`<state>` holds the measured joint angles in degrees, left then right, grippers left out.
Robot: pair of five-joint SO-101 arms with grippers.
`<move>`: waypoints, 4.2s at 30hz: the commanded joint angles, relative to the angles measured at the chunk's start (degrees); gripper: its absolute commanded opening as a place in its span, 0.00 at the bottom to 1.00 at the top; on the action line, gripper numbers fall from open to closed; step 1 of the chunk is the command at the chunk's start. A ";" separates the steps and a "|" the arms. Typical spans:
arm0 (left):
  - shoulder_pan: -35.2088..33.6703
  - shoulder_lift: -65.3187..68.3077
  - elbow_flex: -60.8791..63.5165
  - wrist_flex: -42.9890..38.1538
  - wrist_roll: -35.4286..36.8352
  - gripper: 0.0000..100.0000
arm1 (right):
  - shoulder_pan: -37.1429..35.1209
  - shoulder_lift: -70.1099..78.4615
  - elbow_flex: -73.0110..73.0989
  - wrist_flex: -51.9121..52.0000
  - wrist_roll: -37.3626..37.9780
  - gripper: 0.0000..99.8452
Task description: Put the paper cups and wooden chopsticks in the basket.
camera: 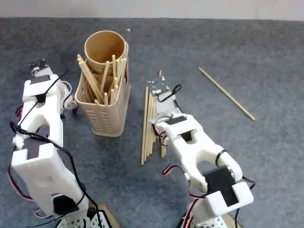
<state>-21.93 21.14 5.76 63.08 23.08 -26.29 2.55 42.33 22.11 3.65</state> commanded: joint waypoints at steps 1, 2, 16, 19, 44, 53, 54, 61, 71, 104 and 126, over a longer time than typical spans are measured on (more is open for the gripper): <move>-0.04 -0.75 -0.92 -0.26 -0.62 0.16 | 0.66 0.31 -1.54 -0.13 -0.09 0.02; -0.04 -0.75 -0.92 -0.26 -0.62 0.16 | 0.66 0.22 -1.54 -0.13 -0.09 0.00; 0.13 -0.66 -0.92 -0.44 -0.62 0.16 | -4.53 -44.53 -13.67 -2.07 -0.09 0.01; 0.13 -0.66 -0.92 -0.53 -0.62 0.16 | -8.84 -45.49 -15.16 -15.78 0.00 0.01; -0.22 -0.40 -0.92 -0.53 -0.62 0.16 | -20.00 -20.53 -18.59 -43.38 -0.44 0.16; -3.91 -3.74 -17.10 15.65 -8.44 0.16 | -19.65 -24.04 -25.27 -28.00 -0.18 0.16; -4.79 -5.58 -20.88 19.16 -9.76 0.16 | -19.21 -25.54 -26.68 -23.25 -0.18 0.16; -6.20 -28.88 -41.36 38.95 -20.84 0.16 | -14.81 -35.12 -36.00 4.70 -0.35 0.16; 1.71 -79.87 15.52 29.01 -27.69 0.16 | -6.73 -47.43 -22.02 15.87 -0.44 0.16; -42.86 -124.79 91.38 -7.38 -24.44 0.16 | -5.23 -50.95 36.62 -27.03 -12.84 0.16; -41.89 -124.35 91.38 -6.68 -24.53 0.16 | -1.10 -2.77 9.36 -28.26 -10.81 0.16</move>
<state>-63.08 -103.16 96.13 56.13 -0.75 -28.66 -1.67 54.99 -5.76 -7.87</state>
